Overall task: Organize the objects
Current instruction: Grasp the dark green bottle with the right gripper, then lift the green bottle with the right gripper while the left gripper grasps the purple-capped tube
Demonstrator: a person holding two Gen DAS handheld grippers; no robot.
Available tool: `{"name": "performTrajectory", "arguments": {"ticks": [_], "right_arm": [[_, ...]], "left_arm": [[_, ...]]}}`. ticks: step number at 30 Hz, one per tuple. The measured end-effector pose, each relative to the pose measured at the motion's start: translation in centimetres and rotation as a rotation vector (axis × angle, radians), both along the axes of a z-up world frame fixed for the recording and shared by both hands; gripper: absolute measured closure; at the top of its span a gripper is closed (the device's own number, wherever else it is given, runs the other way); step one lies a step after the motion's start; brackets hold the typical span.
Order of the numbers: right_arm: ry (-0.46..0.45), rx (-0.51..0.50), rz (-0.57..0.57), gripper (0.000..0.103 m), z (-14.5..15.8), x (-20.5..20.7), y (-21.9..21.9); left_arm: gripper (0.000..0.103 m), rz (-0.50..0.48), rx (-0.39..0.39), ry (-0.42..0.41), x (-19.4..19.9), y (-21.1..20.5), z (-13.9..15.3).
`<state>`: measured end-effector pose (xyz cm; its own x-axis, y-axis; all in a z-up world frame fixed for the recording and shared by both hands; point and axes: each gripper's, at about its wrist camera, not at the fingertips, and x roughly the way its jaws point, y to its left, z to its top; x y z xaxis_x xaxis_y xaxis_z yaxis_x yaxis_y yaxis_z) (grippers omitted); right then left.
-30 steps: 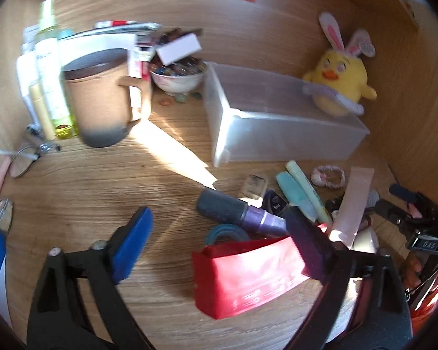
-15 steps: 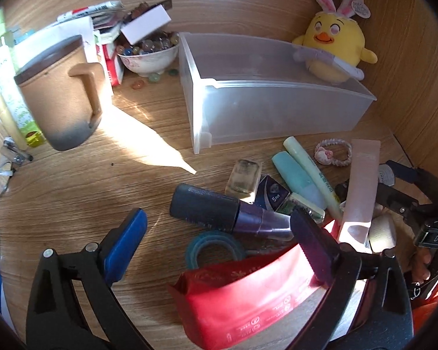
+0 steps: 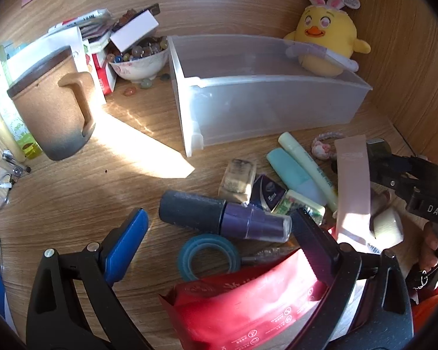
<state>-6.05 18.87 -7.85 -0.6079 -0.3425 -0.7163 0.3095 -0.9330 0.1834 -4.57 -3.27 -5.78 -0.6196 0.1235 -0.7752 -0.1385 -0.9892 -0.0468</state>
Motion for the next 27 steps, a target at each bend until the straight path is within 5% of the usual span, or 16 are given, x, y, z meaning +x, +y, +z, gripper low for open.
{"name": "performTrajectory", "arguments": {"ticks": [12,18,23,27], "right_arm": [[0.041,-0.013,-0.060,0.050,0.9,0.2,2.1],[0.071,-0.004,-0.097,0.050,1.7,0.5,3.5],[0.092,-0.003,-0.129,0.050,2.5,0.4,4.7],[0.113,-0.008,-0.146,0.050,3.1,0.2,5.3]], "left_arm": [[0.051,-0.005,-0.024,0.035,0.3,0.4,0.1],[0.050,0.010,0.011,0.027,0.5,-0.7,0.7],[0.025,0.070,0.059,0.019,-0.2,-2.6,1.6],[0.024,0.130,0.066,-0.024,-1.3,-3.8,1.0]]}}
